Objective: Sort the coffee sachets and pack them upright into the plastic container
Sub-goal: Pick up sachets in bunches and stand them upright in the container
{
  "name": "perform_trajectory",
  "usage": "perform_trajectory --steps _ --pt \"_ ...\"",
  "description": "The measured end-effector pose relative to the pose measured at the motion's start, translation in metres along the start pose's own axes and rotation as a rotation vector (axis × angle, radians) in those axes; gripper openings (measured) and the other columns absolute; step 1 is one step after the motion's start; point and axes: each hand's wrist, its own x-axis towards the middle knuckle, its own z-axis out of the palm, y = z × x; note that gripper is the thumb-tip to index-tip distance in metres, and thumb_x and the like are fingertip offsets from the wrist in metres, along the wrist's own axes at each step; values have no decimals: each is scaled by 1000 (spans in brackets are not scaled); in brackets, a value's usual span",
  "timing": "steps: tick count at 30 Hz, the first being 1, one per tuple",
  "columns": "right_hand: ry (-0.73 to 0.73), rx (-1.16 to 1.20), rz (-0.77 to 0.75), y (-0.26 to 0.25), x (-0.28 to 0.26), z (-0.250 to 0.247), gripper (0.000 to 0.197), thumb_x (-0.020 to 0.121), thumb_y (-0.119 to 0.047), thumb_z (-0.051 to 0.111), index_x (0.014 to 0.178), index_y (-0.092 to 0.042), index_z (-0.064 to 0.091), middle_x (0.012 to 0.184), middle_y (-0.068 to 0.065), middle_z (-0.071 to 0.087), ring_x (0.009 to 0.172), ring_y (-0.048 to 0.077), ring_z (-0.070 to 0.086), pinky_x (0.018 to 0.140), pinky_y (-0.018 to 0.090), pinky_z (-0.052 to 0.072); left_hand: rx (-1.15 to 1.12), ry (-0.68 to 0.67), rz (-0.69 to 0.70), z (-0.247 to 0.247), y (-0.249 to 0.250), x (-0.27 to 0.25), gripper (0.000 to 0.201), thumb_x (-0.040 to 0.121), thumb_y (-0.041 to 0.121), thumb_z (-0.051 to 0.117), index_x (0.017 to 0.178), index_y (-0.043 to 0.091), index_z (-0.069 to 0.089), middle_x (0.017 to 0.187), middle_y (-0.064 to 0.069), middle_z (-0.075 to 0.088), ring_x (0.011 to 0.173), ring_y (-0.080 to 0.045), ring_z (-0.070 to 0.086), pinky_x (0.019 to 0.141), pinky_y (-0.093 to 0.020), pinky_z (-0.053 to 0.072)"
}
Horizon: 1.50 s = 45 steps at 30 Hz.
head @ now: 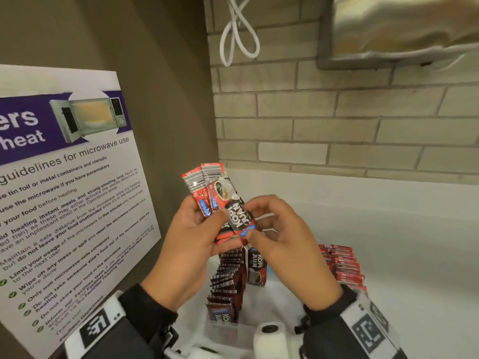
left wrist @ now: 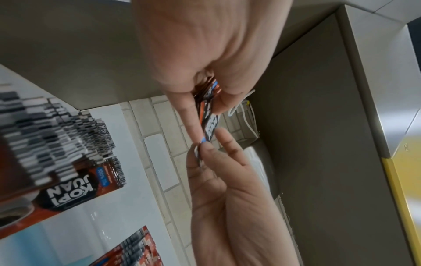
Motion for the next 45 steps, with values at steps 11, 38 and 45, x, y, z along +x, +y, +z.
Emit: perform_trajectory --steps 11,38,45 --pt "181 271 57 -3 4 -23 31 87 5 53 87 -23 68 67 -5 61 59 11 52 53 20 46 -82 55 19 -12 11 1 19 90 7 53 107 15 56 104 -5 72 81 -20 71 58 -26 58" --pt "22 -763 330 11 25 -5 22 80 3 59 67 -15 61 69 -3 60 62 12 57 66 24 49 13 -37 33 -69 30 -32 24 88 -1 51 105 16 52 87 0 74 79 -17 72 55 -26 58" --pt "-62 -765 423 22 30 10 15 79 5 61 73 -8 64 81 11 67 84 29 68 81 39 56 -2 -71 12 -78 27 -44 26 83 3 54 102 21 54 89 -2 74 82 -20 72 55 -26 58"
